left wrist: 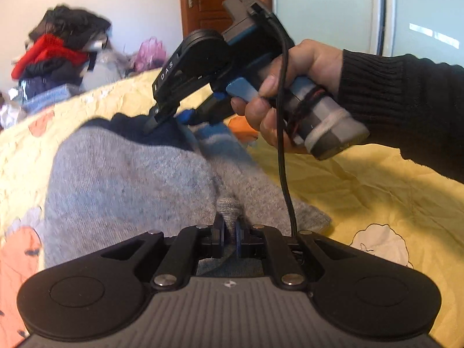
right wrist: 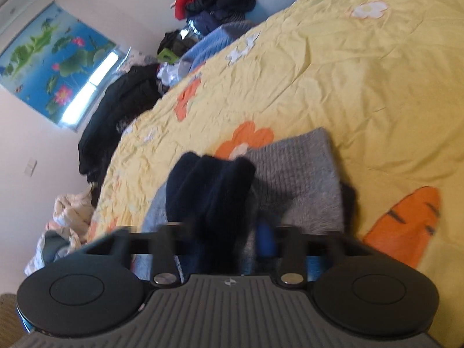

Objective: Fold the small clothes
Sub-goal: 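Hold the grey side with the left tool while the right tool grasps the navy sleeve and lifts, then fold the held grey side and navy sleeve over onto the sweater with both tools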

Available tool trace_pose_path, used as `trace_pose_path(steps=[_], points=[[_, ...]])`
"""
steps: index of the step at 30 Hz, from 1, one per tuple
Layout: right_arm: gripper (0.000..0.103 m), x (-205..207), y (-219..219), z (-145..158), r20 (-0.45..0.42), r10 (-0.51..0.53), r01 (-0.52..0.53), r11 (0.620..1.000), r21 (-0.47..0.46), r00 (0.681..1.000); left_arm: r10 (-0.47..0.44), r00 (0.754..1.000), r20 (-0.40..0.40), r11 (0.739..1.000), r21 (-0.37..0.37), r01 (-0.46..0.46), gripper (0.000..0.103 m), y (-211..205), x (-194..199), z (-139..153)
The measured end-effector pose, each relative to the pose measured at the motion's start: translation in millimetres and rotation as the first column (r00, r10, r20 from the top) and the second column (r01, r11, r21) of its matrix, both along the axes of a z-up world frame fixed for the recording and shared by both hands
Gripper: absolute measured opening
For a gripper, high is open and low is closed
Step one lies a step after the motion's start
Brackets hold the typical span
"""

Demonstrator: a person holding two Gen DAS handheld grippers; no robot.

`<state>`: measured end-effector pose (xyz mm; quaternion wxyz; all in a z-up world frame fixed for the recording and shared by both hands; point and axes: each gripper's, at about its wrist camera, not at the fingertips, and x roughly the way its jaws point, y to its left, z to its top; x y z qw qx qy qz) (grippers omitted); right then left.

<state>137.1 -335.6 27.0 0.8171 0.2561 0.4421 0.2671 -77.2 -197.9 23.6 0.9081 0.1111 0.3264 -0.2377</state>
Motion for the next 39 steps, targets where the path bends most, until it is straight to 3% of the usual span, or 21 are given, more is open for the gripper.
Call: trace_pose_path(steps=[5, 7, 11, 14, 16, 17, 18, 20, 21, 22, 24, 26, 28, 30, 31, 32, 33, 34, 36, 39], points=[[0.02, -15.2, -13.6, 36.0, 0.128, 0.043, -0.041, 0.999, -0.015, 0.991, -0.049, 0.998, 0.035, 0.997, -0.062, 0.051, 0.007, -3.8, -6.1, 17.5], [0.02, -18.8, -24.7, 49.4, 0.169, 0.045, -0.035, 0.997, -0.061, 0.985, -0.083, 0.996, 0.034, 0.994, -0.068, 0.085, 0.007, -12.9, -5.3, 17.2], [0.02, -6.0, -39.0, 21.6, 0.09, 0.015, 0.0, 0.987, -0.163, 0.996, -0.109, 0.994, -0.019, 0.994, -0.016, 0.108, 0.006, -33.8, 2.5, -7.0], [0.028, -17.0, -43.2, 3.1, 0.087, -0.048, 0.058, 0.992, -0.113, 0.995, -0.14, 0.99, 0.016, 0.99, -0.031, 0.14, 0.01, -30.0, -6.3, 1.5], [0.054, -26.4, -49.0, 4.5, 0.074, -0.1, 0.103, 0.994, -0.045, 0.992, -0.205, 0.978, 0.041, 0.974, -0.089, 0.208, 0.022, -12.7, -16.9, 15.2], [0.061, -33.8, -53.3, 8.3, 0.076, -0.128, 0.129, 0.992, -0.005, 0.989, -0.236, 0.97, 0.066, 0.963, -0.115, 0.242, 0.036, 0.1, -23.5, 23.6], [0.069, -42.9, -57.7, 12.9, 0.086, -0.161, 0.16, 0.987, 0.026, 0.983, -0.25, 0.963, 0.104, 0.956, -0.13, 0.262, 0.058, 16.8, -32.6, 32.5], [0.07, -64.8, -64.2, 21.9, 0.109, -0.17, 0.165, 0.985, 0.057, 0.979, -0.211, 0.957, 0.198, 0.958, -0.153, 0.243, 0.085, 52.7, -48.8, 46.3], [0.07, -77.1, -64.5, 25.7, 0.121, -0.151, 0.147, 0.988, 0.047, 0.981, -0.168, 0.957, 0.237, 0.962, -0.172, 0.211, 0.088, 73.3, -55.4, 51.3], [0.07, -89.1, -63.5, 27.6, 0.13, -0.139, 0.138, 0.99, 0.019, 0.982, -0.127, 0.962, 0.24, 0.965, -0.193, 0.175, 0.088, 90.5, -56.0, 54.3], [0.07, -109.9, -62.3, 24.0, 0.123, -0.119, 0.124, 0.992, -0.032, 0.985, -0.015, 0.987, 0.159, 0.967, -0.249, 0.055, 0.088, 122.4, -40.7, 56.0], [0.07, -123.6, -62.5, 13.8, 0.075, -0.113, 0.116, 0.993, -0.031, 0.991, 0.123, 0.992, 0.026, 0.937, -0.332, -0.108, 0.088, 151.7, -14.4, 46.9], [0.07, -132.3, -60.0, 1.0, 0.019, -0.091, 0.091, 0.996, -0.025, 0.996, 0.224, 0.958, -0.178, 0.86, -0.426, -0.28, 0.087, 176.6, 14.4, 30.3], [0.07, -140.5, -55.9, -6.9, -0.009, -0.089, 0.089, 0.996, -0.005, 0.996, 0.198, 0.902, -0.384, 0.776, -0.501, -0.384, 0.086, 192.2, 41.5, 8.1], [0.068, -143.7, -54.4, -7.6, -0.017, -0.083, 0.083, 0.996, 0.016, 0.996, 0.165, 0.881, -0.443, 0.76, -0.513, -0.4, 0.084, 194.0, 47.6, 0.7], [0.062, -144.0, -52.3, -9.5, -0.043, -0.07, 0.071, 0.997, 0.031, 0.997, 0.129, 0.871, -0.474, 0.751, -0.527, -0.398, 0.066, 192.4, 47.1, -5.6], [0.035, -147.3, -50.2, -9.5, -0.058, -0.061, 0.063, 0.998, 0.029, 0.996, 0.097, 0.864, -0.494, 0.751, -0.533, -0.389, 0.042, 187.2, 42.5, -8.8], [0.023, -149.8, -48.2, -8.0, -0.045, -0.059, 0.059, 0.998, 0.014, 0.997, 0.082, 0.858, -0.506, 0.77, -0.515, -0.377, 0.034, 181.7, 41.0, -9.8], [0.022, -157.1, -45.6, 1.7, 0.01, -0.044, 0.045, 0.999, -0.03, 0.999, 0.106, 0.868, -0.486, 0.816, -0.457, -0.355, 0.02, 171.0, 36.7, -3.2], [0.02, -167.6, -44.0, 11.6, 0.034, -0.03, 0.033, 0.997, -0.069, 0.999, 0.124, 0.884, -0.451, 0.858, -0.399, -0.324, 0.015, 176.8, 37.1, 1.1]])
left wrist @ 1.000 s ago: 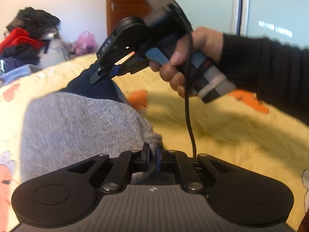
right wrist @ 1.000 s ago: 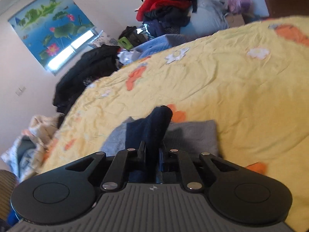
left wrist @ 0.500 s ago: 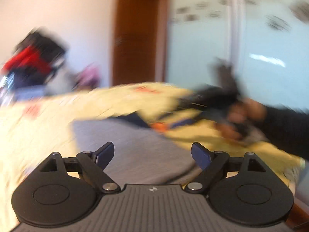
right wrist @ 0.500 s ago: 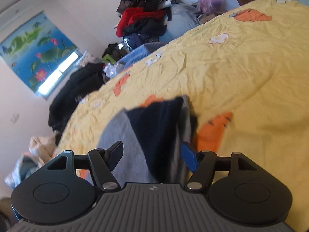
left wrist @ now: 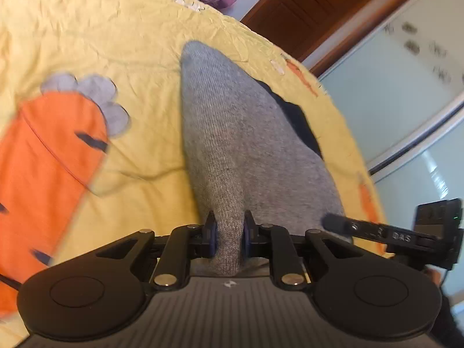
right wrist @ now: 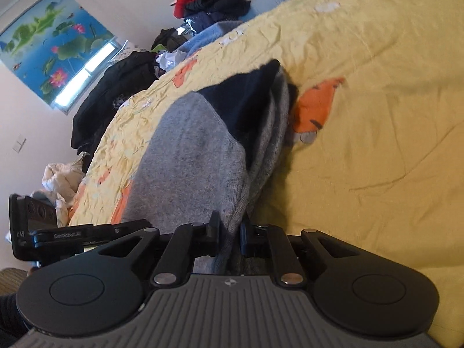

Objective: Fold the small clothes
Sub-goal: 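Fold the held grey side and navy sleeve over onto the sweater with both tools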

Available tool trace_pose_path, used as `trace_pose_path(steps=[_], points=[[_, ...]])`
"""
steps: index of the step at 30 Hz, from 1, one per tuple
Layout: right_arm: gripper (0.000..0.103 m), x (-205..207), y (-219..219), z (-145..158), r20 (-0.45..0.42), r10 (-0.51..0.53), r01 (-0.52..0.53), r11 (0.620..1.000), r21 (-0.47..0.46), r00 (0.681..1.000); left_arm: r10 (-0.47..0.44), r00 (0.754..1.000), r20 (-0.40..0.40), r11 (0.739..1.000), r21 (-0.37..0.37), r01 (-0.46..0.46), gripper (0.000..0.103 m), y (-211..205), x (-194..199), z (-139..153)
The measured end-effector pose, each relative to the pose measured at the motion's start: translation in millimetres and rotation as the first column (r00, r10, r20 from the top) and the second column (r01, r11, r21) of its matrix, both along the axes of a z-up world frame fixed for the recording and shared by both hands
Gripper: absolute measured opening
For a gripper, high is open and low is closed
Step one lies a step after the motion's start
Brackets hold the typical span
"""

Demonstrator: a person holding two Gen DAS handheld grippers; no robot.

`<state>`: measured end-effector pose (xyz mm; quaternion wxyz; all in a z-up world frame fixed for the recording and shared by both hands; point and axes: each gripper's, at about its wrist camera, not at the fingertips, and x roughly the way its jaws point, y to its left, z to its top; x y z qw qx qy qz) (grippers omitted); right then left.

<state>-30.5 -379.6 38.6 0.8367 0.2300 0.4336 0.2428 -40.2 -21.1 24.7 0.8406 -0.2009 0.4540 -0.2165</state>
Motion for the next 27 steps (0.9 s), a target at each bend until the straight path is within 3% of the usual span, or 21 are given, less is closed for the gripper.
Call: trace_pose_path(steps=[2, 4, 5, 7, 8, 9, 10, 11, 13, 16, 18, 21, 22, 23, 24, 27], points=[[0.019, -5.2, 4.5, -14.1, -0.026, 0.02, -0.021, 0.998, -0.066, 0.999, -0.003, 1.0, -0.024, 0.999, 0.034, 0.004, 0.015, 2.8, 5.6, -10.3], [0.019, -4.5, -0.6, -16.2, -0.034, 0.001, -0.002, 1.0, -0.016, 0.999, -0.021, 1.0, -0.007, 0.998, 0.053, 0.021, 0.015, -1.8, 5.8, -7.9], [0.023, -1.3, -2.7, -13.4, -0.051, 0.002, -0.001, 1.0, 0.01, 0.999, -0.04, 0.999, 0.01, 0.997, 0.064, 0.04, 0.017, -4.4, 3.1, -2.9], [0.04, 6.1, -9.5, -5.5, -0.059, -0.011, 0.015, 0.998, 0.068, 0.998, -0.083, 0.995, 0.051, 0.996, 0.048, 0.081, 0.03, -4.1, 4.5, 6.5], [0.049, 10.6, -15.5, -0.1, -0.047, -0.031, 0.036, 0.994, 0.1, 0.998, -0.087, 0.994, 0.073, 0.996, 0.03, 0.085, 0.047, 1.6, 3.2, 12.5], [0.071, 16.2, -22.2, 5.0, -0.024, -0.063, 0.065, 0.99, 0.128, 0.998, -0.067, 0.993, 0.099, 0.998, 0.001, 0.067, 0.07, 8.3, 9.2, 16.3], [0.088, 24.0, -29.9, 9.0, 0.008, -0.102, 0.1, 0.982, 0.158, 0.995, -0.025, 0.992, 0.126, 0.999, -0.034, 0.03, 0.08, 17.8, 13.1, 20.7], [0.092, 33.3, -36.4, 10.0, 0.03, -0.14, 0.132, 0.975, 0.181, 0.99, 0.028, 0.989, 0.148, 0.998, -0.065, -0.019, 0.088, 24.9, 20.2, 24.7], [0.092, 61.4, -42.7, 5.9, 0.008, -0.178, 0.173, 0.966, 0.192, 0.984, 0.092, 0.988, 0.126, 0.99, -0.117, -0.077, 0.088, 31.8, 45.3, 27.6], [0.088, 104.5, -34.4, -9.6, -0.035, -0.182, 0.186, 0.966, 0.179, 0.983, 0.129, 0.991, 0.04, 0.979, -0.162, -0.121, 0.087, 24.9, 86.4, 9.2], [0.088, 125.5, -20.9, -20.8, -0.075, -0.157, 0.167, 0.974, 0.155, 0.985, 0.106, 0.994, -0.009, 0.98, -0.17, -0.106, 0.087, 13.5, 105.4, -5.3], [0.089, 135.2, -2.5, -26.0, -0.036, -0.109, 0.114, 0.982, 0.153, 0.993, 0.045, 0.998, -0.035, 0.98, -0.193, -0.051, 0.087, -7.0, 120.1, -14.9], [0.081, 136.1, 3.2, -27.1, -0.029, -0.1, 0.103, 0.984, 0.144, 0.995, 0.036, 0.999, -0.031, 0.983, -0.179, -0.041, 0.083, -14.3, 122.3, -15.7], [0.07, 136.7, 8.8, -28.6, -0.031, -0.088, 0.091, 0.988, 0.128, 0.996, 0.047, 0.999, -0.02, 0.992, -0.119, -0.049, 0.055, -22.4, 123.7, -15.0], [0.036, 137.1, 13.9, -32.0, -0.051, -0.06, 0.066, 0.989, 0.129, 0.997, 0.045, 0.999, -0.013, 0.997, -0.063, -0.046, 0.041, -28.3, 125.4, -15.1], [0.032, 127.6, 22.7, -22.9, 0.005, -0.06, 0.059, 0.992, 0.112, 0.998, 0.042, 0.999, 0.007, 0.997, -0.058, -0.042, 0.031, -20.4, 122.3, -8.7]])
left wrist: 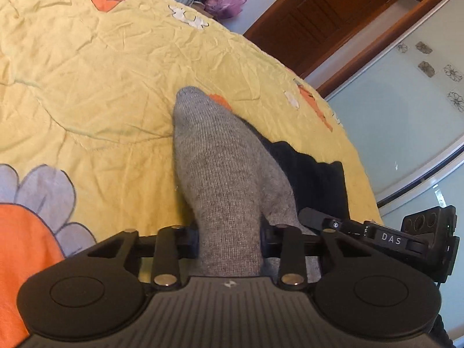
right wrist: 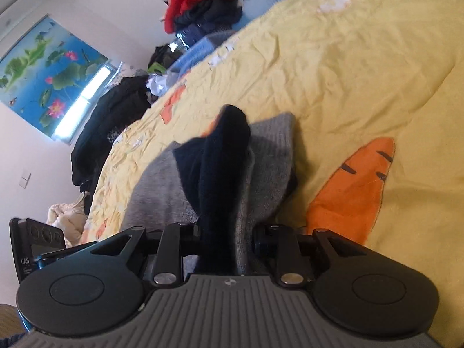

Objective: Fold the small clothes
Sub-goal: 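Fold the held grey side and navy sleeve over onto the sweater with both tools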

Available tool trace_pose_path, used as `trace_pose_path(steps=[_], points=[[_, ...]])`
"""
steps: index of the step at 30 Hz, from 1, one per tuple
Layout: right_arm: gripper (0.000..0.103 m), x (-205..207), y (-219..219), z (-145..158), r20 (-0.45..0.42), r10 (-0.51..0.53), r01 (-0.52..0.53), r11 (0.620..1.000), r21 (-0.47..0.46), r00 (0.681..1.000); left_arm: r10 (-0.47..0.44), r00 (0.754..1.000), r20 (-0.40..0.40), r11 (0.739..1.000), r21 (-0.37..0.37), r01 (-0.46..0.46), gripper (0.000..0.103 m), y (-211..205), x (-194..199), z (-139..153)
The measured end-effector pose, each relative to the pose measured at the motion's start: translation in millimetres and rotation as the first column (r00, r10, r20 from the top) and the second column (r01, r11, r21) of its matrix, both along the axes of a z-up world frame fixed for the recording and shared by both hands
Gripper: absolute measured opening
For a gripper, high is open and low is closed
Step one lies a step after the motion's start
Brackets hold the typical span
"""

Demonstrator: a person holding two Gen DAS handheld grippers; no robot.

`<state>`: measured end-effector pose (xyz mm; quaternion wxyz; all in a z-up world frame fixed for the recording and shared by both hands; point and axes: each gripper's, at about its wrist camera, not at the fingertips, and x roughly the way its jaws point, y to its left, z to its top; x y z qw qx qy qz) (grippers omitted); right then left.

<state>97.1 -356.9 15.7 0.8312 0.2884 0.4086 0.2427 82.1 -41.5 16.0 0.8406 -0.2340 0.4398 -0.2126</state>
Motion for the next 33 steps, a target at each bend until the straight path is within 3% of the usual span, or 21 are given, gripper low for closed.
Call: trace_pose_path(steps=[6, 10, 13, 14, 15, 17, 19, 23, 26, 27, 28, 29, 30, 33], points=[[0.03, 1.5, 44.2, 36.8, 0.078, 0.06, -0.064, 0.996, 0.059, 0.995, 0.027, 0.997, 0.067, 0.998, 0.046, -0.03, 0.029, 50.4, -5.8, 36.6], [0.03, 31.3, 82.9, 36.6, 0.064, 0.097, -0.104, 0.99, 0.1, 0.993, 0.095, 0.995, 0.036, 0.989, 0.111, -0.099, 0.031, 89.3, 18.6, 46.2], [0.032, 56.6, 106.6, 13.7, 0.001, 0.085, -0.084, 0.993, 0.078, 0.996, 0.134, 0.989, 0.056, 0.958, 0.248, -0.144, 0.041, 97.0, 27.7, 31.2], [0.037, 62.6, 111.4, 3.5, -0.038, 0.061, -0.058, 0.997, 0.057, 0.997, 0.145, 0.988, 0.047, 0.953, 0.262, -0.153, 0.051, 100.5, 25.1, 27.3], [0.051, 63.8, 111.7, -3.9, -0.08, 0.026, -0.022, 0.999, 0.046, 0.996, 0.151, 0.988, 0.045, 0.958, 0.239, -0.157, 0.056, 106.1, 18.3, 26.3], [0.059, 51.1, 105.4, -3.0, -0.083, 0.013, -0.005, 0.995, 0.099, 0.996, 0.136, 0.988, 0.073, 0.976, 0.159, -0.147, 0.058, 118.7, -5.6, 30.4], [0.069, 27.7, 96.0, 4.2, -0.053, 0.025, -0.018, 0.992, 0.121, 0.998, 0.111, 0.987, 0.118, 0.983, 0.13, -0.127, 0.068, 126.4, -33.5, 32.9], [0.073, -21.9, 84.5, 3.9, -0.074, 0.069, -0.064, 0.996, 0.07, 0.995, 0.055, 0.995, 0.08, 0.991, 0.117, -0.064, 0.07, 126.4, -68.5, 16.7], [0.072, -48.7, 90.5, -1.3, -0.072, 0.113, -0.109, 0.992, 0.06, 0.991, 0.049, 0.998, 0.04, 0.994, 0.101, -0.053, 0.064, 120.3, -79.2, 1.5], [0.071, -54.1, 95.4, -2.0, -0.066, 0.13, -0.126, 0.991, 0.053, 0.989, 0.045, 0.998, 0.05, 0.992, 0.116, -0.05, 0.041, 115.8, -81.6, 2.0], [0.061, -58.0, 100.2, -1.1, -0.061, 0.149, -0.147, 0.988, 0.036, 0.987, 0.028, 0.999, 0.02, 0.993, 0.118, -0.03, 0.032, 110.9, -80.0, 1.2], [0.051, -58.2, 106.1, -1.7, -0.074, 0.166, -0.165, 0.986, 0.02, 0.983, 0.03, 0.999, 0.011, 0.993, 0.118, -0.031, 0.03, 108.1, -79.7, 2.3], [0.024, -57.1, 110.1, -3.5, -0.096, 0.182, -0.182, 0.983, 0.011, 0.978, 0.026, 1.0, 0.011, 0.992, 0.123, -0.027, 0.022, 105.8, -79.8, 5.2], [0.024, -60.1, 109.9, 7.1, -0.064, 0.215, -0.218, 0.975, -0.039, 0.974, 0.006, 1.0, 0.016, 0.991, 0.135, -0.008, 0.019, 106.1, -81.2, 14.7]])
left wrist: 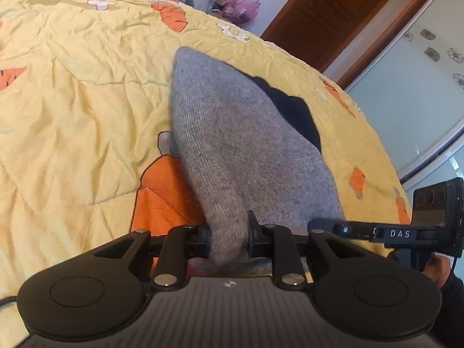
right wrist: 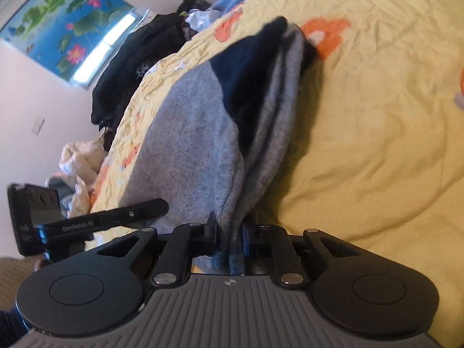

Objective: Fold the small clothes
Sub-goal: 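Fold the held grey side and navy sleeve over onto the sweater with both tools, then release the sweater with both tools and lift them away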

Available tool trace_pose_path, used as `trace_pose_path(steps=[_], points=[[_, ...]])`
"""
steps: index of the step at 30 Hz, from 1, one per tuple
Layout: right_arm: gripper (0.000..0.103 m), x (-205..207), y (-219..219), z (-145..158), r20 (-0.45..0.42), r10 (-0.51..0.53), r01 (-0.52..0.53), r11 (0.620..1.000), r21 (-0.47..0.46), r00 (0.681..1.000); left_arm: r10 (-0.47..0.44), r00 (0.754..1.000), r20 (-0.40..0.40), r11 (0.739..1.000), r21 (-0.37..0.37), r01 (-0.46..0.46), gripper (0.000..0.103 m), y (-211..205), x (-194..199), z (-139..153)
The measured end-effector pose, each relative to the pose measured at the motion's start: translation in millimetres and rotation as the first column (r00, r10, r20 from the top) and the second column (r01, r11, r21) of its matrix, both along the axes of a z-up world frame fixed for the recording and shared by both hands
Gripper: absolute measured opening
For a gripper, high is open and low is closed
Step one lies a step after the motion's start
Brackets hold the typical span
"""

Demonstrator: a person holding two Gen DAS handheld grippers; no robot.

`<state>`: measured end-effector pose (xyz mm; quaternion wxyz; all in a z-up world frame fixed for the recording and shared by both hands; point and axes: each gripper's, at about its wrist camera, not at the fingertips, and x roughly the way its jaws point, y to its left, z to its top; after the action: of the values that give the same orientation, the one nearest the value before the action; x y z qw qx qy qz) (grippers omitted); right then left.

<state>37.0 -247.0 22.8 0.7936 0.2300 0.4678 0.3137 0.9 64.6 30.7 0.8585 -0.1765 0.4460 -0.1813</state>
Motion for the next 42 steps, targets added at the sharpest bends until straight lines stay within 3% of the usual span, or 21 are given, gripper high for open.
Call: trace_pose_path(steps=[3, 6, 8, 10, 11, 12, 14, 15, 16, 21, 23, 24, 26, 30, 33, 35, 37, 39, 42], points=[[0.023, -5.8, -7.9, 11.1, 0.053, 0.015, -0.011, 0.998, -0.066, 0.998, -0.014, 1.0, -0.006, 0.997, 0.076, 0.015, 0.018, -1.1, -5.0, -5.5], [0.025, -9.8, -1.6, 0.6, 0.039, 0.047, -0.043, 0.994, -0.1, 0.998, 0.0, 1.0, -0.002, 0.996, 0.093, 0.0, 0.021, 1.4, -7.2, -11.4], [0.038, -9.9, -5.2, 5.9, 0.026, 0.047, -0.045, 0.996, -0.082, 0.999, 0.002, 1.0, 0.005, 0.994, 0.113, -0.003, 0.027, 2.9, -11.7, 0.2], [0.061, -4.0, -17.8, 16.7, 0.028, 0.004, -0.003, 0.999, -0.036, 1.0, -0.015, 0.998, 0.06, 0.985, 0.173, 0.004, 0.031, 0.6, -23.2, 23.7], [0.064, 0.5, -23.9, 24.8, 0.06, -0.03, 0.03, 1.0, -0.007, 0.998, -0.035, 0.992, 0.119, 0.978, 0.21, 0.009, 0.039, -3.8, -29.7, 37.0], [0.066, 7.3, -30.2, 31.8, 0.09, -0.063, 0.062, 0.998, 0.019, 0.994, -0.054, 0.982, 0.18, 0.967, 0.255, 0.006, 0.061, -10.9, -35.1, 48.8], [0.066, 29.6, -36.8, 42.0, 0.116, -0.15, 0.147, 0.988, 0.037, 0.982, -0.086, 0.951, 0.298, 0.947, 0.321, -0.015, 0.092, -28.1, -40.1, 63.4], [0.066, 42.8, -37.5, 44.6, 0.126, -0.193, 0.189, 0.981, 0.043, 0.973, -0.104, 0.931, 0.351, 0.942, 0.336, -0.021, 0.093, -36.8, -39.8, 63.9], [0.066, 55.8, -37.1, 44.8, 0.134, -0.235, 0.23, 0.972, 0.049, 0.963, -0.118, 0.926, 0.359, 0.936, 0.352, -0.017, 0.093, -45.0, -35.5, 59.8], [0.063, 117.4, -16.8, 20.7, 0.057, -0.296, 0.297, 0.955, -0.01, 0.954, -0.169, 0.956, 0.238, 0.917, 0.394, 0.064, 0.092, -81.3, -5.3, 14.4], [0.032, 126.6, -8.2, 12.7, 0.049, -0.259, 0.26, 0.966, -0.01, 0.965, -0.18, 0.962, 0.206, 0.917, 0.389, 0.089, 0.092, -87.4, -3.4, 3.1], [0.026, 125.9, -4.7, 14.5, 0.074, -0.243, 0.244, 0.97, -0.009, 0.967, -0.174, 0.966, 0.188, 0.922, 0.377, 0.093, 0.092, -87.4, -2.4, -3.2], [0.025, 120.0, 0.8, 21.8, 0.151, -0.218, 0.224, 0.974, -0.025, 0.964, -0.157, 0.972, 0.174, 0.929, 0.361, 0.086, 0.092, -85.3, -0.5, -12.1], [0.024, 130.5, -9.2, -3.1, 0.09, -0.257, 0.264, 0.961, -0.077, 0.962, -0.157, 0.972, 0.174, 0.931, 0.355, 0.087, 0.092, -87.5, -0.2, -14.2], [0.029, 118.6, -8.2, 2.8, 0.103, -0.279, 0.286, 0.956, -0.063, 0.955, -0.154, 0.973, 0.174, 0.932, 0.352, 0.085, 0.092, -87.0, -0.7, -14.4], [0.036, 109.8, -9.6, 19.6, 0.159, -0.344, 0.361, 0.928, -0.092, 0.926, -0.157, 0.972, 0.175, 0.929, 0.36, 0.085, 0.092, -87.5, -1.6, -14.9], [0.037, 94.3, -8.2, 42.2, 0.279, -0.399, 0.436, 0.896, -0.082, 0.873, -0.157, 0.972, 0.175, 0.927, 0.365, 0.084, 0.092, -87.7, 1.2, -15.2], [0.039, 85.0, 7.7, 58.9, 0.34, -0.323, 0.372, 0.924, -0.086, 0.883, -0.155, 0.972, 0.176, 0.928, 0.365, 0.082, 0.092, -88.8, 0.0, -15.8], [0.043, 77.6, 46.7, 67.5, 0.425, -0.146, 0.25, 0.947, -0.201, 0.894, -0.155, 0.972, 0.176, 0.925, 0.371, 0.08, 0.092, -90.7, -0.4, -16.2]])
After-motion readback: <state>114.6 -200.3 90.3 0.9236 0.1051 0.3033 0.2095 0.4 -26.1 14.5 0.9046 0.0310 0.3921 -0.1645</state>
